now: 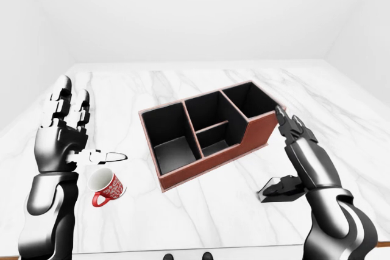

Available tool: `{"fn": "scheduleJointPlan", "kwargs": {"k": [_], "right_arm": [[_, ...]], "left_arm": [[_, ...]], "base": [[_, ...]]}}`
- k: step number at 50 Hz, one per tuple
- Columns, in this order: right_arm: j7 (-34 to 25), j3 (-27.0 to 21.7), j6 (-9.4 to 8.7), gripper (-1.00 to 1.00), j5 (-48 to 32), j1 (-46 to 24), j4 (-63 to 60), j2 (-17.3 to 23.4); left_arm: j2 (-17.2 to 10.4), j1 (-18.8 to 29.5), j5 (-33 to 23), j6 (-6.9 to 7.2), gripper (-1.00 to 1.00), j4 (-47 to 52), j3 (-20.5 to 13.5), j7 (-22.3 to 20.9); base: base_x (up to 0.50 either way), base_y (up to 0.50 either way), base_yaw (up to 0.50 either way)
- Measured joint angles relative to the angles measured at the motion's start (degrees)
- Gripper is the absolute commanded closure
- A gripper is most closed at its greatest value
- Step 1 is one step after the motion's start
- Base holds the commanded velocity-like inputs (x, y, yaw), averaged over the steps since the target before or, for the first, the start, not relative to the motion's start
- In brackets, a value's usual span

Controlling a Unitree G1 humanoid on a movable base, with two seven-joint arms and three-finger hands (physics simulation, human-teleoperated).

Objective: Pick up the book and place it in the back compartment of the caddy.

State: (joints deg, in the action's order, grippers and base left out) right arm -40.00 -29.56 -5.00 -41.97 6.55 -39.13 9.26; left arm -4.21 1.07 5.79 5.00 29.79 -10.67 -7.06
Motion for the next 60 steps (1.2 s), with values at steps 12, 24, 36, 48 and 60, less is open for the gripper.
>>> {"fn": "scheduleJointPlan", "kwargs": {"k": [12, 24, 36, 48, 60], "right_arm": [[0.0, -1.2, 0.00, -1.00, 1.1, 0.1, 4.5, 0.9], [0.0, -2.4, 0.00, -1.00, 2.0, 0.3, 7.8, 1.7], [0.0, -3.6, 0.00, -1.00, 3.0, 0.4, 11.4, 2.5], [0.2, -4.7, 0.00, -1.00, 3.8, 0.6, 14.1, 3.3], [1.5, -5.6, 0.00, -1.00, 4.3, 0.7, 16.8, 4.0]], "left_arm": [[0.0, 0.0, 0.0, 0.00, -1.00, 0.0, 0.0, 0.0], [0.0, 0.0, 0.0, 0.00, -1.00, 0.3, 0.0, 0.0], [0.1, -0.1, -0.1, 0.00, -1.00, 0.5, 0.1, 0.0], [0.2, -0.2, -0.2, 0.00, -1.00, 0.6, 0.3, 0.0], [0.2, -0.2, -0.2, 0.00, -1.00, 0.3, 0.3, -0.1]], "base": [[0.00, 0.00, 0.00], [0.00, 0.00, 0.00], [0.00, 0.00, 0.00], [0.00, 0.00, 0.00], [0.00, 0.00, 0.00]]}}
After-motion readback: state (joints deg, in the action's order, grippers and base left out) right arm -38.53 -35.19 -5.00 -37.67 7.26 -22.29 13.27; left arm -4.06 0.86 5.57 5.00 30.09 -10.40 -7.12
